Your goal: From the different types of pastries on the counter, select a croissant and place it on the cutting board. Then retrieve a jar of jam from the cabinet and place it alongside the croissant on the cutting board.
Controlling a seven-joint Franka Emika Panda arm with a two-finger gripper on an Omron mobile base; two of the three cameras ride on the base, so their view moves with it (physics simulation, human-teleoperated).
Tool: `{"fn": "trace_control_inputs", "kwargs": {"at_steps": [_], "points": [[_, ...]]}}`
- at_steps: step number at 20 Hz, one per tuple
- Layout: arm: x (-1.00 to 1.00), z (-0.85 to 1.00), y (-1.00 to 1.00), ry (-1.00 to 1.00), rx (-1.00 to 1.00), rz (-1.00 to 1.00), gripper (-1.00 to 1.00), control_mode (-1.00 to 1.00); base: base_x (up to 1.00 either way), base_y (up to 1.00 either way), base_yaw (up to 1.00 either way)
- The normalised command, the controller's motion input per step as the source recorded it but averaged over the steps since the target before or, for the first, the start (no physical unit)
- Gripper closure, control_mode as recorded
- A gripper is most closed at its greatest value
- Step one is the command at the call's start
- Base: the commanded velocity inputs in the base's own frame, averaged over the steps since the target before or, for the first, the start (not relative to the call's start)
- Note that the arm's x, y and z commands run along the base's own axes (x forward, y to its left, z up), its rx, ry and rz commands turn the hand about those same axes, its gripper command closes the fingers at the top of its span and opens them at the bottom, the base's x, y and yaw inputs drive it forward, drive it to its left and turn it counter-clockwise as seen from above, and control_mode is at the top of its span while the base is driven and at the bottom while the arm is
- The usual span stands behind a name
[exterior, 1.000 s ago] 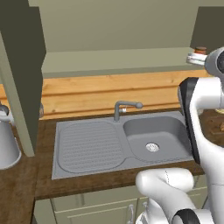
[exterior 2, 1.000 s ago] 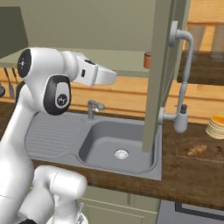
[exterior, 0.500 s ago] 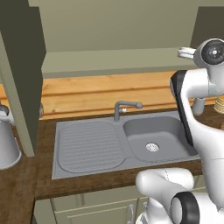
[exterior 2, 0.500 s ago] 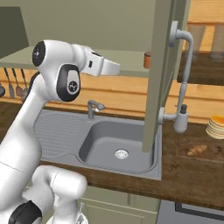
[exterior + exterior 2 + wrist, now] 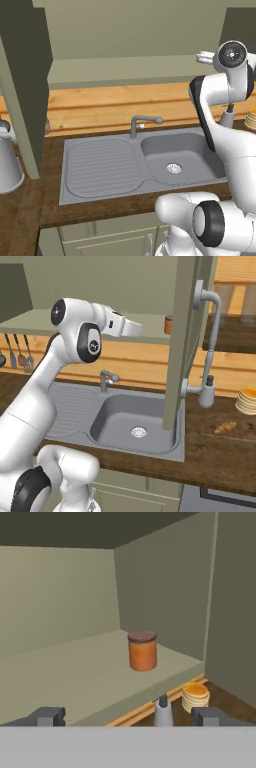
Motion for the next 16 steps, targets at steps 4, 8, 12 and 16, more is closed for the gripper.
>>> {"fn": "trace_control_inputs", "kwargs": {"at_steps": [4, 8, 12, 16], "points": [[0.56, 0.0, -0.31, 0.04, 0.02, -0.01, -1.0, -1.0, 0.0, 0.0, 0.0], [0.53, 0.0, -0.24, 0.04, 0.0, -0.01, -1.0, -1.0, 0.0, 0.0, 0.0], [0.35, 0.0, -0.67, 0.06, 0.0, 0.0, -1.0, -1.0, 0.0, 0.0, 0.0], [0.41, -0.01, -0.98, 0.05, 0.0, 0.0, -1.0, -1.0, 0.0, 0.0, 0.0]]}}
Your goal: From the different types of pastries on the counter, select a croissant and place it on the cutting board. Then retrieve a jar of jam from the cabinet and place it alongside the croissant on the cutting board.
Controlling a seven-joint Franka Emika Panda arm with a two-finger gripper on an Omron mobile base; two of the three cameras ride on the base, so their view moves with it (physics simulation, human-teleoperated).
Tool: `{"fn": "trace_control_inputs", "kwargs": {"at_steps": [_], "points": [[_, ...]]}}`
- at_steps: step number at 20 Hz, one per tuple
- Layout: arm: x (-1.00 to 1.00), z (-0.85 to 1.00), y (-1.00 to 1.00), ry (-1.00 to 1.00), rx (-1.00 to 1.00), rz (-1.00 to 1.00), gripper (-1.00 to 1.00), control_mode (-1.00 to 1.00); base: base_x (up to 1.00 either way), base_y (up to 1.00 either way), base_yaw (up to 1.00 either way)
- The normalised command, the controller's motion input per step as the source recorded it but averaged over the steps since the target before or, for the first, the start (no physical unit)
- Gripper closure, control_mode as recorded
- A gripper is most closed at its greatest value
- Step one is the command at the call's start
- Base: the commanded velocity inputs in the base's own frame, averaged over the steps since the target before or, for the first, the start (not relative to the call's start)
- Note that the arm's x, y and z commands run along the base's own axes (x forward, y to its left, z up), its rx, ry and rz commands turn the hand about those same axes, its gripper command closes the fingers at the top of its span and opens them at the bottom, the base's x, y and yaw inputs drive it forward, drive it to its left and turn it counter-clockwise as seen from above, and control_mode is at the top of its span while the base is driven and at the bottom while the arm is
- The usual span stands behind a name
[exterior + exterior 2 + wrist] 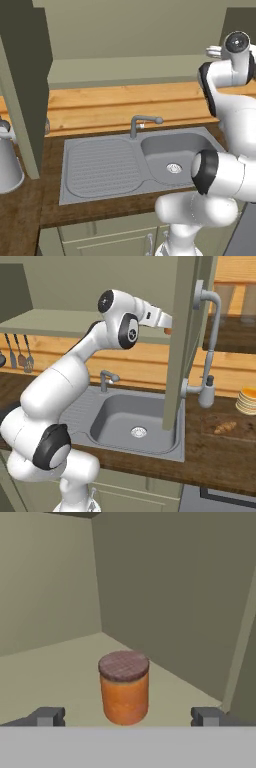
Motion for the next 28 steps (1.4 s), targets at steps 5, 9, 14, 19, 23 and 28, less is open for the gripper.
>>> {"fn": "trace_control_inputs", "kwargs": {"at_steps": [5, 9, 14, 19, 23, 28], "points": [[0.19, -0.19, -0.27, 0.01, 0.0, 0.0, -1.0, -1.0, 0.0, 0.0, 0.0], [0.02, -0.21, 0.01, 0.0, 0.0, 0.0, -1.0, -1.0, 0.0, 0.0, 0.0], [0.1, -0.25, 0.18, 0.0, -0.02, 0.0, -1.0, -1.0, 0.0, 0.0, 0.0], [0.27, -0.06, 0.13, 0.01, 0.0, 0.0, -1.0, -1.0, 0.0, 0.0, 0.0], [0.19, 0.0, -0.03, 0.0, 0.0, 0.0, -1.0, -1.0, 0.0, 0.0, 0.0], [0.21, 0.0, -0.14, 0.0, 0.0, 0.0, -1.0, -1.0, 0.0, 0.0, 0.0]]}}
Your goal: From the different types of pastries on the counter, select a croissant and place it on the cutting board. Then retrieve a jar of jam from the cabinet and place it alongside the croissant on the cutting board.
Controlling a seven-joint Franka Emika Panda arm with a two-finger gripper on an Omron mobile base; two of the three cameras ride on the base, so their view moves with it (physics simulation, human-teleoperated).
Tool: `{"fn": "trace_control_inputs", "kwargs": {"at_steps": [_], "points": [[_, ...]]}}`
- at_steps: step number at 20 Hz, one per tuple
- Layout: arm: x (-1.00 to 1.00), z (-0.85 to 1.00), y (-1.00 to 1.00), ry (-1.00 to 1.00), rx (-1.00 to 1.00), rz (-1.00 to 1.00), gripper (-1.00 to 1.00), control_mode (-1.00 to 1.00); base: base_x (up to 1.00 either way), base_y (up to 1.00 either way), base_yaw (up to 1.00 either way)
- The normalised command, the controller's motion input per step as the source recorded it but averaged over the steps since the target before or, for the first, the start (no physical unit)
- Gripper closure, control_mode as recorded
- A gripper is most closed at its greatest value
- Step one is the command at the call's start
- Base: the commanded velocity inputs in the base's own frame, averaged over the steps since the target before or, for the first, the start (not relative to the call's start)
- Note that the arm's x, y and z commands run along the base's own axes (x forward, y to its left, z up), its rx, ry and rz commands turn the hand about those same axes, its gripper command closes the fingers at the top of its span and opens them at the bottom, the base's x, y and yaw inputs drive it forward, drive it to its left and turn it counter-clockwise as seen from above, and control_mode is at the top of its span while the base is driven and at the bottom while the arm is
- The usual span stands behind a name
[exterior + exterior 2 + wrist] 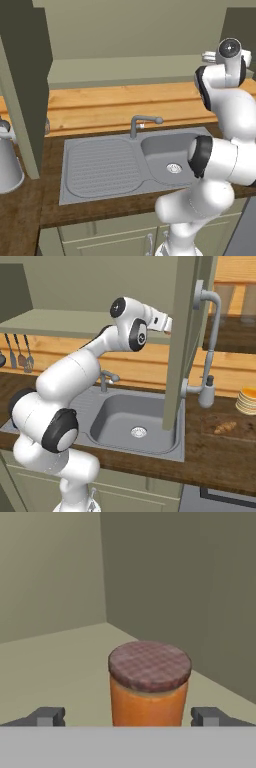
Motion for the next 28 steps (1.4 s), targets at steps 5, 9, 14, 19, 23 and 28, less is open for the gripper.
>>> {"fn": "trace_control_inputs", "kwargs": {"at_steps": [5, 9, 14, 19, 23, 28], "points": [[0.23, -0.06, -0.16, 0.0, 0.0, 0.0, -1.0, -1.0, 0.0, 0.0, 0.0], [0.16, -0.11, -0.13, 0.0, 0.0, 0.0, 1.0, -1.0, 0.0, 0.0, 0.0], [0.07, -0.07, -0.05, 0.0, 0.0, 0.0, 1.0, -1.0, 0.0, 0.0, 0.0], [0.01, -0.13, 0.0, 0.0, 0.0, 0.0, 1.0, -1.0, 0.0, 0.0, 0.0], [0.0, -0.11, 0.0, 0.0, 0.0, 0.0, 1.0, -1.0, 0.0, 0.0, 0.0], [0.0, -0.04, -0.01, 0.0, 0.0, 0.0, 1.0, -1.0, 0.0, 0.0, 0.0]]}}
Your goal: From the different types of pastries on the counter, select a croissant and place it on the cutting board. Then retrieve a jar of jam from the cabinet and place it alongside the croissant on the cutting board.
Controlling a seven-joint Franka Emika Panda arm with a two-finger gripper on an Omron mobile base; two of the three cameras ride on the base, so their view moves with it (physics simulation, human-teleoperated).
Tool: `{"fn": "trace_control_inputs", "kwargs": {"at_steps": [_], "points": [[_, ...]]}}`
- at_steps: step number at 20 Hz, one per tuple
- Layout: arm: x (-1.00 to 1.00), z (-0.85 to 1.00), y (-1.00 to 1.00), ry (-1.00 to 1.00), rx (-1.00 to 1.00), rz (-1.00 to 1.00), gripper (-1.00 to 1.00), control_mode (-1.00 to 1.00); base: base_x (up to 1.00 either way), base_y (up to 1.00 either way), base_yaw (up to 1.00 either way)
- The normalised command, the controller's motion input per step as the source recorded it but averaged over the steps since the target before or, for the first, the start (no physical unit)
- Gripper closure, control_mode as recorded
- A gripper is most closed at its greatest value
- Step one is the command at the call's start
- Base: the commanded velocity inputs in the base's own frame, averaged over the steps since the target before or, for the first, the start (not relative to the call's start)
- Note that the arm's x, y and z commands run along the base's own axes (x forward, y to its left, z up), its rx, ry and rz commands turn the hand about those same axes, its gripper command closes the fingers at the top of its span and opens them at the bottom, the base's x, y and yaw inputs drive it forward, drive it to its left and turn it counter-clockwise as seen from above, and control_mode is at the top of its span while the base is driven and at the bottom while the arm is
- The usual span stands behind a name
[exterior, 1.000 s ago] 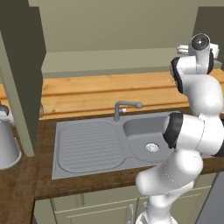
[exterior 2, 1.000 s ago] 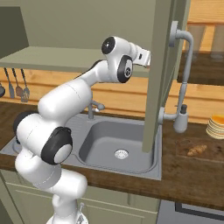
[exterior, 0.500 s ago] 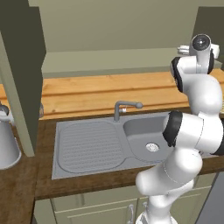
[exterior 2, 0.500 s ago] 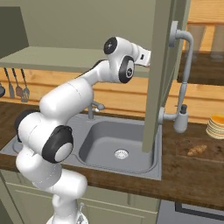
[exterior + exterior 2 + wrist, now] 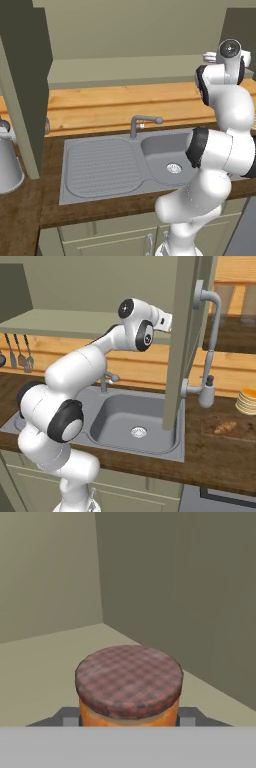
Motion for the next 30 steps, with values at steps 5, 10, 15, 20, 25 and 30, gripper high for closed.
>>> {"fn": "trace_control_inputs", "kwargs": {"at_steps": [5, 10, 15, 20, 25, 30], "points": [[-0.71, 0.0, 0.05, 0.0, 0.01, 0.0, 1.0, -1.0, 0.0, 0.0, 0.0], [-1.0, 0.0, 0.29, 0.0, 0.0, 0.0, 1.0, -1.0, 0.0, 0.0, 0.0], [-1.0, 0.0, 0.51, 0.0, 0.0, 0.0, 1.0, -1.0, 0.0, 0.0, 0.0], [-1.0, 0.0, 0.34, 0.0, 0.0, 0.0, 1.0, -1.0, 0.0, 0.0, 0.0], [-1.0, 0.0, 0.38, 0.0, 0.0, 0.0, 1.0, -1.0, 0.0, 0.0, 0.0], [-0.84, -0.22, 0.62, 0.02, -0.04, 0.0, 1.0, -1.0, 0.0, 0.0, 0.0]]}}
